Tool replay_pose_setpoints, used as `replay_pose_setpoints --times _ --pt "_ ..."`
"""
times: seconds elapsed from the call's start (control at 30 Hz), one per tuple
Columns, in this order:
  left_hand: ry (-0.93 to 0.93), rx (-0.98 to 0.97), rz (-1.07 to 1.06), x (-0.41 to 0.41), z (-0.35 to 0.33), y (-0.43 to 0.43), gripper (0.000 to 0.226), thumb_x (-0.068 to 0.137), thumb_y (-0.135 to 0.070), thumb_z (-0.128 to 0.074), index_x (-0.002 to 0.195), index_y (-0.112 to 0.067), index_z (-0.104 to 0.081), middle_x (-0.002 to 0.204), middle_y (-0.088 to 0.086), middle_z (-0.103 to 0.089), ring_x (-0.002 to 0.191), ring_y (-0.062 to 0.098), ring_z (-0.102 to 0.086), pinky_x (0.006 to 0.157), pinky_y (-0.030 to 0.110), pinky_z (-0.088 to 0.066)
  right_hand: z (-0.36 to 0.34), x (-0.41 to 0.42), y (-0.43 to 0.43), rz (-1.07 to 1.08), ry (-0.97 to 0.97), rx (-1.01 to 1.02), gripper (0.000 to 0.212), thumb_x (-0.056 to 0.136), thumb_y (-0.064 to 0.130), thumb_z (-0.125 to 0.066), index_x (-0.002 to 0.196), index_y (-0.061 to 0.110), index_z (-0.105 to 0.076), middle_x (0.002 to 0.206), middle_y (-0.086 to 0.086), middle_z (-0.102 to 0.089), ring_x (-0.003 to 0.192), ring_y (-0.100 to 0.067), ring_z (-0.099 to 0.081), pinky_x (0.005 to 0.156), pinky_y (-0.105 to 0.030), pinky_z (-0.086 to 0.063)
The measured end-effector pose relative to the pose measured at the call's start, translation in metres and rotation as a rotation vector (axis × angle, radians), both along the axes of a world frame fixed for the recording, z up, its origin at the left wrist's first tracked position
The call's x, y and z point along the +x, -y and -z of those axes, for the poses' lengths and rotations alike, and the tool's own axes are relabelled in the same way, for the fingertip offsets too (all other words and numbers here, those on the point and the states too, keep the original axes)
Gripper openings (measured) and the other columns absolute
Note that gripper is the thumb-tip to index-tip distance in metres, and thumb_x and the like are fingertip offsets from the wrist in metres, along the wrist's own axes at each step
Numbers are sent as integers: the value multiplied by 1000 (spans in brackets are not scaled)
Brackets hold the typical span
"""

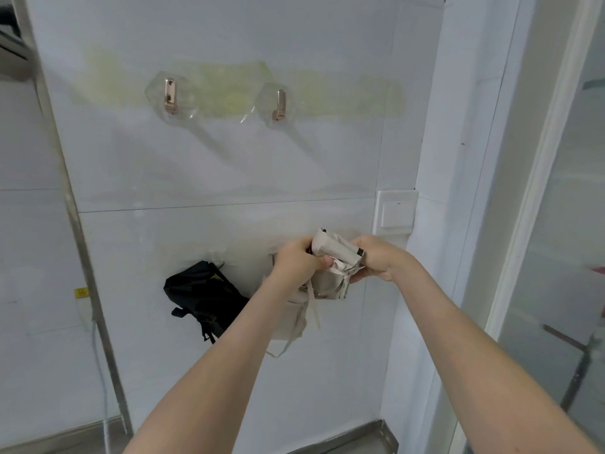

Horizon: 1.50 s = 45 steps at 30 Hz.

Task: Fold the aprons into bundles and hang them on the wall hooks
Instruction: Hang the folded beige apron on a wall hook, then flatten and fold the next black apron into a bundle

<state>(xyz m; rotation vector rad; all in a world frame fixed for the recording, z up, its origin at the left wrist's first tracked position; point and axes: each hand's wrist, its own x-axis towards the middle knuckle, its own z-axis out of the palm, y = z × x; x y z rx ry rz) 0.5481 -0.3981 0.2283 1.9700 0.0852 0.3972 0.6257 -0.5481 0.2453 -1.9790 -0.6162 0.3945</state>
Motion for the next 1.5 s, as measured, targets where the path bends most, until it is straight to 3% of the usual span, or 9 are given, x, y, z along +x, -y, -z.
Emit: replay_pose_setpoints --times 0.13,0.27,0.47,0.6,0.73,0.87,1.1,1.27,1.5 --pt "-14 74 -136 3 0 8 19 86 -21 -70 102 -17 -60 96 1 -62 96 22 -59 85 35 -49 20 -1 1 52 -129 329 26 99 8 -42 88 7 -66 82 -8 -67 70 -19 -62 61 -26 -54" --pt "-27 133 -294 -6 1 25 26 90 -29 -64 109 -14 -54 114 7 -62 109 27 -57 77 28 -41 43 -14 0 -9 -301 805 52 99 49 -32 112 11 -64 106 -5 -70 98 -19 -66 86 -32 -51" --pt "-83 286 -311 -20 7 37 35 96 -27 -51 122 -4 -47 124 15 -59 113 33 -55 77 30 -38 52 -37 2 156 76 624 30 99 40 -45 101 18 -66 101 -1 -72 93 -13 -68 80 -28 -53" --pt "75 441 -323 -43 10 35 26 99 -20 -42 118 -1 -44 120 17 -55 109 34 -52 72 31 -32 61 -53 0 303 193 571 21 101 33 -44 109 23 -61 107 3 -65 96 -11 -60 80 -18 -47" --pt "124 444 -217 -63 20 20 33 100 -21 -48 127 -3 -45 125 13 -54 112 30 -53 85 33 -43 67 -77 -13 366 293 552 47 97 24 -54 141 21 -38 132 8 -49 113 -4 -49 91 -15 -40" --pt "148 344 -119 -88 27 9 35 98 -26 -51 128 -9 -51 125 6 -58 114 21 -56 96 36 -46 72 -105 -39 628 533 425 66 91 25 -63 147 16 -29 148 0 -33 135 -14 -28 109 -31 -24" --pt "248 300 -119 -165 41 -52 23 94 -10 -43 103 -12 -65 95 -1 -67 87 12 -61 75 25 -49 87 -191 -121 502 987 372 26 90 13 -51 115 7 -59 110 -2 -59 106 -15 -44 91 -21 -29" --pt "65 372 -185 -253 91 -160 26 94 -6 -38 102 -12 -62 89 1 -64 76 14 -57 67 24 -43 130 -269 -219 238 837 268 26 93 6 -52 118 10 -57 111 -2 -58 103 -16 -48 90 -26 -33" --pt "-453 489 -252 -390 208 -324 28 97 -7 -39 121 0 -51 114 17 -64 103 33 -60 72 27 -34 224 -389 -386 -199 423 -76 27 92 5 -52 117 9 -59 118 -6 -58 112 -20 -50 97 -29 -39"
